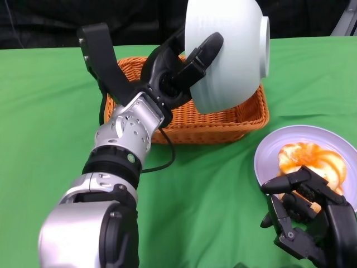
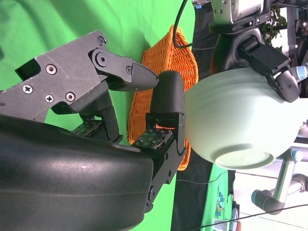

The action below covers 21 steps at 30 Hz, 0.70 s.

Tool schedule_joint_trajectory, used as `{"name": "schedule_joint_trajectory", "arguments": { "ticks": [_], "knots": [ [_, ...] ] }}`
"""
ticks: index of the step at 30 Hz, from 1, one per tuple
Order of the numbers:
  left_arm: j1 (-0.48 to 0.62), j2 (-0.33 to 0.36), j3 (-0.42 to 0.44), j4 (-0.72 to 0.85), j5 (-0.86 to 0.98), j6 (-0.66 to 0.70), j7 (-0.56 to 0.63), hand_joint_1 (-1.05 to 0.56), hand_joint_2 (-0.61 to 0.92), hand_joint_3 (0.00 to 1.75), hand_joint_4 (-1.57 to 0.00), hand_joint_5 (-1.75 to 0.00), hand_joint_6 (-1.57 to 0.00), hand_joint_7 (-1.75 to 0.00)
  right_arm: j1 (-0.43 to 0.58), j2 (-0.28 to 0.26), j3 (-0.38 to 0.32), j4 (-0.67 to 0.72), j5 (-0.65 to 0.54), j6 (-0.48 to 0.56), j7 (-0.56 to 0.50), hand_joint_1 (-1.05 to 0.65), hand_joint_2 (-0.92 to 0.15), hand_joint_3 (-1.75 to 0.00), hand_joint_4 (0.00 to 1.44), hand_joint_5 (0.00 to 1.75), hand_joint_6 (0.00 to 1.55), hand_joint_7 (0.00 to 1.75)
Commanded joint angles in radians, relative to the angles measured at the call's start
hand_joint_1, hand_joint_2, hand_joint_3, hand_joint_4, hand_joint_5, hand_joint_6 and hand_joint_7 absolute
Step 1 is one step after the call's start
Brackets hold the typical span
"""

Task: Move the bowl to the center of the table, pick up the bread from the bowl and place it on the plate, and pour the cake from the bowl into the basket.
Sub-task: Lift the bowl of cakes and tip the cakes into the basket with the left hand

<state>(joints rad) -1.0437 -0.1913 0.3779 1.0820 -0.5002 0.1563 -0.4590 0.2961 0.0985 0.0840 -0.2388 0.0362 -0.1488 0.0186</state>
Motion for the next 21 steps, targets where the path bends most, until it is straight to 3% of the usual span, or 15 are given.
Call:
{"name": "schedule_joint_trajectory", "arguments": {
  "ticks": [1, 21],
  "knots": [
    [-0.046, 0.016, 0.019, 0.012, -0.029, 0.026, -0.050, -0.16, 0.75, 0.93, -0.79, -1.75, -0.64, -1.70, 0.002, -0.002, -0.003, 0.006, 0.005, -0.016, -0.003, -0.17, -0.64, -0.82, 0.68, 1.62, 0.66, 1.32],
    [-0.097, 0.078, 0.086, 0.134, -0.058, 0.132, -0.184, -0.20, 0.67, 0.99, -0.84, -1.75, -0.74, -1.65, 0.001, -0.010, -0.004, 0.030, 0.004, -0.062, 0.011, -0.20, -0.67, -0.75, 0.70, 1.60, 0.68, 1.30]
  ]
}}
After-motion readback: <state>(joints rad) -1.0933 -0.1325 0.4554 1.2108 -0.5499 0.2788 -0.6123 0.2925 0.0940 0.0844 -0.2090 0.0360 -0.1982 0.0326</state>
